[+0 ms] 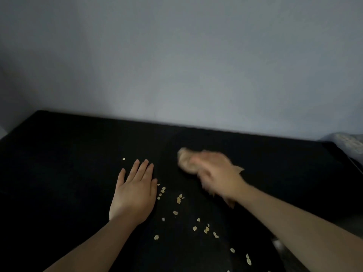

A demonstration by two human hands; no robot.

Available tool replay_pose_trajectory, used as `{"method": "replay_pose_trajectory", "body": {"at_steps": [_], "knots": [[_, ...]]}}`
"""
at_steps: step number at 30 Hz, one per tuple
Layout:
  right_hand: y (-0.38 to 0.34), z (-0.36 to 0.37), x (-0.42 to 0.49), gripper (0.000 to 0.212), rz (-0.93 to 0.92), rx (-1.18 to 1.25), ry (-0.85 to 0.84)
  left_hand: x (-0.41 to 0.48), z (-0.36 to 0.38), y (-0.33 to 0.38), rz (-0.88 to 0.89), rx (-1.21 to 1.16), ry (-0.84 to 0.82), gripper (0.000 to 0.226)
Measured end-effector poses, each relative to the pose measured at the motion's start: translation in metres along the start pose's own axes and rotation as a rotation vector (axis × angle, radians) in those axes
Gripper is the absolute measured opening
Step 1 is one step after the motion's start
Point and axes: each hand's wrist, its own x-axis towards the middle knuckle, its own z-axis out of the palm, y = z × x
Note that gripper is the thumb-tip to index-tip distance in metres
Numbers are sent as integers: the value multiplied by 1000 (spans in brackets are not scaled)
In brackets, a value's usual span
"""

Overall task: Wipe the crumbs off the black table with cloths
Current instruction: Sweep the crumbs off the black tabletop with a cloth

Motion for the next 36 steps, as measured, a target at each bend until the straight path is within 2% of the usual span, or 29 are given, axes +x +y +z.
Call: {"method": "replay_pose_trajectory", "body": {"at_steps": [1, 3, 4, 5, 6, 8, 10, 11, 12, 13, 15, 16, 17, 18, 19, 20, 22, 23, 25, 26, 27, 28, 29, 30, 31, 32, 33, 36], "knots": [[23, -3, 13, 46, 176, -70, 124, 0, 0, 0, -3, 0, -3, 52], [47, -8, 42, 47, 656, -139, 205, 0, 0, 1, -9, 1, -5, 52], [46, -6, 54, 47, 781, -145, 177, 0, 1, 1, -10, 0, -5, 52], [38, 0, 61, 46, 775, -151, 166, 1, 1, 0, -10, 1, -3, 52], [24, 6, 62, 45, 678, -149, 155, 1, 1, 0, -8, 4, -3, 52], [-12, 19, 41, 42, 314, -68, 102, 1, 1, 0, -9, 8, 0, 52], [-38, 17, 4, 41, 11, 83, -71, 1, 1, 0, -9, 8, 3, 52], [-36, 10, -10, 40, -85, 111, -171, 1, 1, 0, -8, 7, 1, 52], [-27, 1, -17, 40, -135, 106, -198, 1, 1, 0, -5, 3, 0, 52], [-9, -4, -20, 40, -116, 86, -135, 1, 1, 0, -4, -1, 2, 52], [29, -15, -13, 43, 183, 28, 81, 1, 1, 0, -4, -1, -5, 51], [39, -21, -2, 46, 439, -21, 153, 1, 1, 0, -6, -2, -5, 51], [42, -20, 8, 48, 694, -90, 187, 1, 1, 1, -7, -2, -2, 51], [34, -17, 19, 49, 850, -159, 163, 1, 1, 1, -7, -4, -6, 51], [21, -11, 26, 48, 866, -197, 150, 2, 1, 0, -6, -10, -14, 52], [5, -3, 29, 46, 769, -201, 158, 2, 0, 0, -3, -30, -23, 52], [-25, 17, 18, 43, 349, -92, 118, 3, 0, -3, -6, -89, -41, 51], [-36, 21, 5, 42, 169, -14, 33, 4, -1, -5, -9, -136, -50, 51], [-36, 7, -11, 43, -49, 64, -128, 8, -7, -7, -20, -239, -89, 49], [-26, 0, -11, 44, -75, 45, -129, 9, -12, -9, -18, -310, -120, 47], [-15, -5, -9, 45, -18, 35, -69, 11, -19, -11, -36, -415, -137, 46], [-3, -8, -4, 46, 134, 37, 27, 11, -27, -16, -56, -526, -120, 46], [3, -9, 7, 46, 372, 35, 131, 12, -33, -24, -57, -574, -89, 46], [3, -8, 19, 47, 660, -22, 184, 14, -37, -33, -22, -541, -50, 47], [-9, -4, 31, 48, 857, -96, 181, 16, -38, -43, 22, -428, -15, 48], [-28, 3, 42, 49, 882, -151, 154, 19, -37, -57, 59, -289, 19, 49], [-49, 13, 49, 47, 768, -165, 143, 23, -36, -70, 71, -158, 45, 51], [-101, 38, 46, 44, 203, -15, 16, 29, -29, -98, -88, 60, 28, 61]]}}
